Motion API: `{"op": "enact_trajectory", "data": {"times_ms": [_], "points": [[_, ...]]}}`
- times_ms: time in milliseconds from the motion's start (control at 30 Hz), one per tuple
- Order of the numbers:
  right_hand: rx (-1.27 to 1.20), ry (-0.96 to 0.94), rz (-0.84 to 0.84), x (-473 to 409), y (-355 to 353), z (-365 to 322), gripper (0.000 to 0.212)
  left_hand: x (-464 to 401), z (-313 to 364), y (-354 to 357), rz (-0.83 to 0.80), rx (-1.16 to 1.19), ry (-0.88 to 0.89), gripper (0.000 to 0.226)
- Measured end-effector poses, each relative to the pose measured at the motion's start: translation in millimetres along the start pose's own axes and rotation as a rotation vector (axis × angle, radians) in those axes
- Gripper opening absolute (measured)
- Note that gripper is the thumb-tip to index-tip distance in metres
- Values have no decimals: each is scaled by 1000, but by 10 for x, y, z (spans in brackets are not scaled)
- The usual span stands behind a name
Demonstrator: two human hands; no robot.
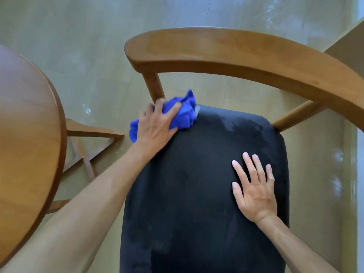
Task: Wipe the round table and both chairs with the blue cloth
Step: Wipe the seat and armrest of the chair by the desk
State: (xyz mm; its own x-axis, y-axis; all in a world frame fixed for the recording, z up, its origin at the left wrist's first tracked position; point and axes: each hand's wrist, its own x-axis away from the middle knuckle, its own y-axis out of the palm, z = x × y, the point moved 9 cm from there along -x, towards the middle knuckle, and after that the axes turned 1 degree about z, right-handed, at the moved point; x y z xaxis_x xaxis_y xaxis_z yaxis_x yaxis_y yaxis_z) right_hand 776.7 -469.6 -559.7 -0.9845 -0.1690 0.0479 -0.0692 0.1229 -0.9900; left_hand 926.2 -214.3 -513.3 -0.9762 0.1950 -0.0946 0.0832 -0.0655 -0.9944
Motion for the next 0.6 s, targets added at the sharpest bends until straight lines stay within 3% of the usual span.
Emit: {"op": "enact_trajectory", "data": {"times_ms": [133, 267, 367, 433, 467, 600], "points": [[-5, -6, 26, -8, 4, 12, 56, -124, -29, -6, -2, 51, -6, 48], [-1, -5, 17, -2, 14, 8, 56, 1012, 92, -157, -10, 194, 118, 49], [-5, 5, 3, 11, 4, 13, 56, 2409, 443, -249, -200, 278, 334, 43], [3, 3, 1, -1, 3, 9, 56, 3181, 548, -219, -341, 225, 453, 24], [4, 1, -5, 3, 9, 3, 56, 3396, 543, -179, -402, 194, 474, 29], [5, 3, 7, 0, 10, -7, 56, 3116, 580, -257, -326, 216, 730, 20]]}}
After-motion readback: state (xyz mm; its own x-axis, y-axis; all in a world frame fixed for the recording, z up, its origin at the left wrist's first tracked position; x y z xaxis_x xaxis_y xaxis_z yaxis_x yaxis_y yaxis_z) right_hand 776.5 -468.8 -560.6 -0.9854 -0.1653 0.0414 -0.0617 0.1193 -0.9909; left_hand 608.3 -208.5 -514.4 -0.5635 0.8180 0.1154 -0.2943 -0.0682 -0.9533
